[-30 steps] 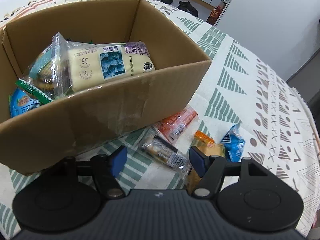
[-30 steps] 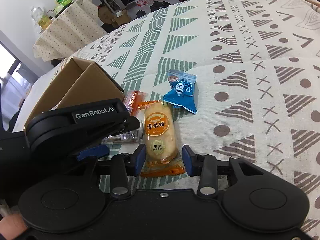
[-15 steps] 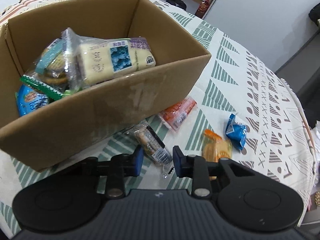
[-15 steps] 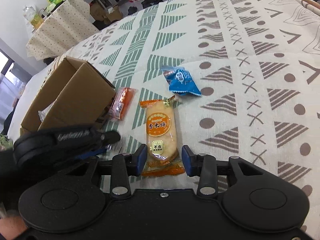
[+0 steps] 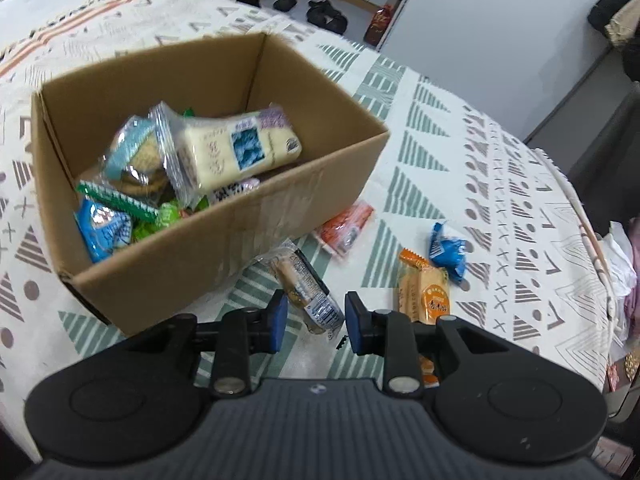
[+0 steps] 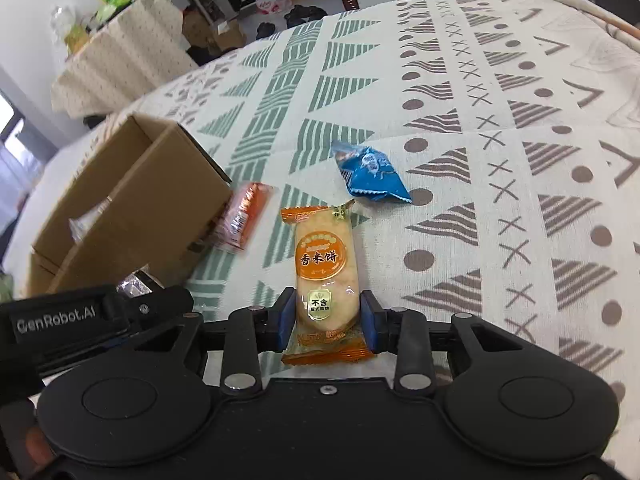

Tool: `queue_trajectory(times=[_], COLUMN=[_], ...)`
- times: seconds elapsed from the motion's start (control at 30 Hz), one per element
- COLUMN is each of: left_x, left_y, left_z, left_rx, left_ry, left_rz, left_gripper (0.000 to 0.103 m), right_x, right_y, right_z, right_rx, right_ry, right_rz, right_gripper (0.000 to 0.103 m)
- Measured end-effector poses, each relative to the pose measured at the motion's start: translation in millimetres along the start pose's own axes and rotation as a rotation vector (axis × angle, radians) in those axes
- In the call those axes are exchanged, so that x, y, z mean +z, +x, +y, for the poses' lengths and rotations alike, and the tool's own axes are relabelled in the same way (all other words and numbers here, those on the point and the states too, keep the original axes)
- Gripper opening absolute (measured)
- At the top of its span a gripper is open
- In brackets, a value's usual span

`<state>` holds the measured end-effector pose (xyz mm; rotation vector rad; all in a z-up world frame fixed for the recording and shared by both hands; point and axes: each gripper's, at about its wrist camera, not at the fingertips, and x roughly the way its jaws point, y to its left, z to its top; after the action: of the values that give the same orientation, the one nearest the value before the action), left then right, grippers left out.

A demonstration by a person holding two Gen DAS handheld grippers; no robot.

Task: Organize snacks
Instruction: 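Carry both snacks over the box and release them inside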

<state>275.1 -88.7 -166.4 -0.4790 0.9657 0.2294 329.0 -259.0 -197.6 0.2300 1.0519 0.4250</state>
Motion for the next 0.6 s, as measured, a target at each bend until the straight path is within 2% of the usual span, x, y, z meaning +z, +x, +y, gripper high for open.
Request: queue_trajectory(times=[0.4,0.6], left_x=[17.9,29.7], left_y=[-59.9,-80.3], left_z=[8.6,21.4], left_rx=[-0.011,0.007], left_ry=[0.03,0.03], left_rz=[-0.12,-0.161], left_gripper=[0.03,0.03], right_x=[9.3,11.9], right_y=[-44.9,-51.3], right_z=[25.0,44.4], right_rx=[0.115,0.155], right_ry=[-0.006,-0.026], right_rz=[-0.158,-0.194], right_gripper=[0.033,0.033])
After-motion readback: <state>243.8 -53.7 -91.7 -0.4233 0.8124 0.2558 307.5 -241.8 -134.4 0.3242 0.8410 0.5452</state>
